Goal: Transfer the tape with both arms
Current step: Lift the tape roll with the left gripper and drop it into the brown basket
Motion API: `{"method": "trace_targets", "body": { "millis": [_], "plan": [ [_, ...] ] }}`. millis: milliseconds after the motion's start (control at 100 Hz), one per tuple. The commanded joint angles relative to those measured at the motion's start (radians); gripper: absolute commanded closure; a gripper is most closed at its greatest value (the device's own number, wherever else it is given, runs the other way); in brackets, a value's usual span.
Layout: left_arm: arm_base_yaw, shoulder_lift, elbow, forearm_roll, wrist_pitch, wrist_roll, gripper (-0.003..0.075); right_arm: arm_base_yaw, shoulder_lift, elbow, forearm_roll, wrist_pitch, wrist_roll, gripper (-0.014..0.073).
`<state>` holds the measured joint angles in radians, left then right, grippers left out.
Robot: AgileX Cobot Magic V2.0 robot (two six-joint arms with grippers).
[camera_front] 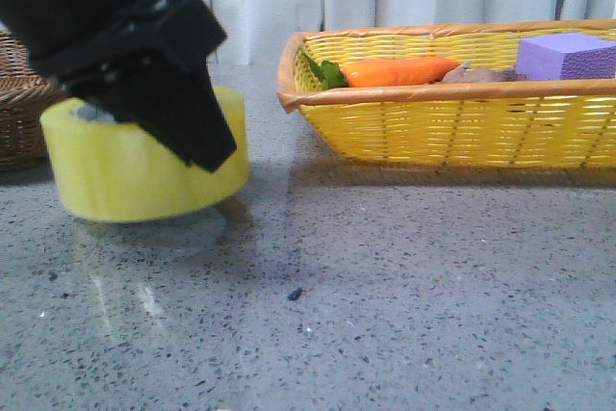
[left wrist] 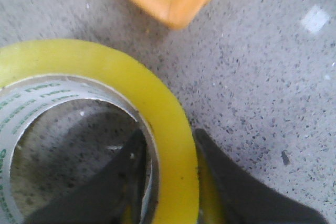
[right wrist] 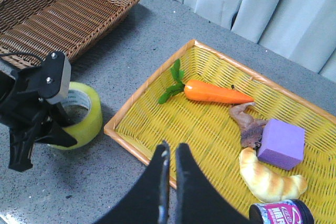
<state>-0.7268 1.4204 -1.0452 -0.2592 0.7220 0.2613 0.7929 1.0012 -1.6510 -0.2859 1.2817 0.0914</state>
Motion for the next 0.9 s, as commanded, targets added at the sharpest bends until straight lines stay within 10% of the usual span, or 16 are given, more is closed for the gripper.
{"method": "trace_targets", "body": {
  "millis": [0,890],
  "plan": [
    [0.007,-0.051,-0.081,0.018,-0.025,-0.001,0.0678,-0.005,-0.011,-0.016,-0.032,-0.039,-0.001,0.0668],
    [0.559,-0.043,-0.291,0.169,0.052,-0.001,0.0678,-0.005,-0.011,-0.016,-0.032,-0.061,-0.001,0.0668]
  ]
}}
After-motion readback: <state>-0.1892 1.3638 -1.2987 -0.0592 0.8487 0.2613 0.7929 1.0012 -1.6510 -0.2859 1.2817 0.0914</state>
